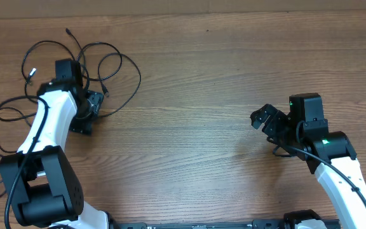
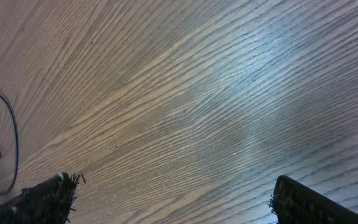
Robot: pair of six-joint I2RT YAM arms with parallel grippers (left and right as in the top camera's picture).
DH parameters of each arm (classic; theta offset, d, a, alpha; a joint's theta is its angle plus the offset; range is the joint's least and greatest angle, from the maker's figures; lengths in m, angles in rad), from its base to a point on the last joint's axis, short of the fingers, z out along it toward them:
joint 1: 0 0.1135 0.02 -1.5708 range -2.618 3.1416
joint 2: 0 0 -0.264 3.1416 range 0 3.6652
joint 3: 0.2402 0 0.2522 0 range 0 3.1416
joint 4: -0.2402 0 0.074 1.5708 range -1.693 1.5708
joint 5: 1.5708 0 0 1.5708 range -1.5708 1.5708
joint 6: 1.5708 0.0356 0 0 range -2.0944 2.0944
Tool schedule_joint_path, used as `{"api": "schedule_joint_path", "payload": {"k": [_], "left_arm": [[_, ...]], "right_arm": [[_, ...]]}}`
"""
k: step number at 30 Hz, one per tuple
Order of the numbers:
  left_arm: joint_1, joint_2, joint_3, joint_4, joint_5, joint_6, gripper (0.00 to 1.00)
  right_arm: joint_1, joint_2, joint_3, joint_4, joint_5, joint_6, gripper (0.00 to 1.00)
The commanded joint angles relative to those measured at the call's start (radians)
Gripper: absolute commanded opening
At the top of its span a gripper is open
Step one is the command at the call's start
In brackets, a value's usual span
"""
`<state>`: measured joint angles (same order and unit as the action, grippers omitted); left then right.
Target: Untangle cables
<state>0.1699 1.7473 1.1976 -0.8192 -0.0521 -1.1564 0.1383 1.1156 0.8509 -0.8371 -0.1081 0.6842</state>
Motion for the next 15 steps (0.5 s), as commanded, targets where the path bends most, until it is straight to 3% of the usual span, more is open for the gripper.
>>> {"api": "schedule_joint_path", "payload": {"k": [1,10,15], "left_arm": [[-0.007,0.0,-0.043,0.082,-0.003,0.026,0.64],[-0.007,0.028,-0.04,0.126,-0.04,0.084,0.49],[-0.007,0.111,0.084,-0.017,-0.071,0.156,0.53]], "right_arm": [[0.003,-0.003,0.02,0.004,-0.006,-0.005,1.0],[0.003,-0.003,0.02,0.004,-0.006,-0.005,1.0],[0.003,-0.003,0.02,0.004,-0.006,-0.005,1.0]]}}
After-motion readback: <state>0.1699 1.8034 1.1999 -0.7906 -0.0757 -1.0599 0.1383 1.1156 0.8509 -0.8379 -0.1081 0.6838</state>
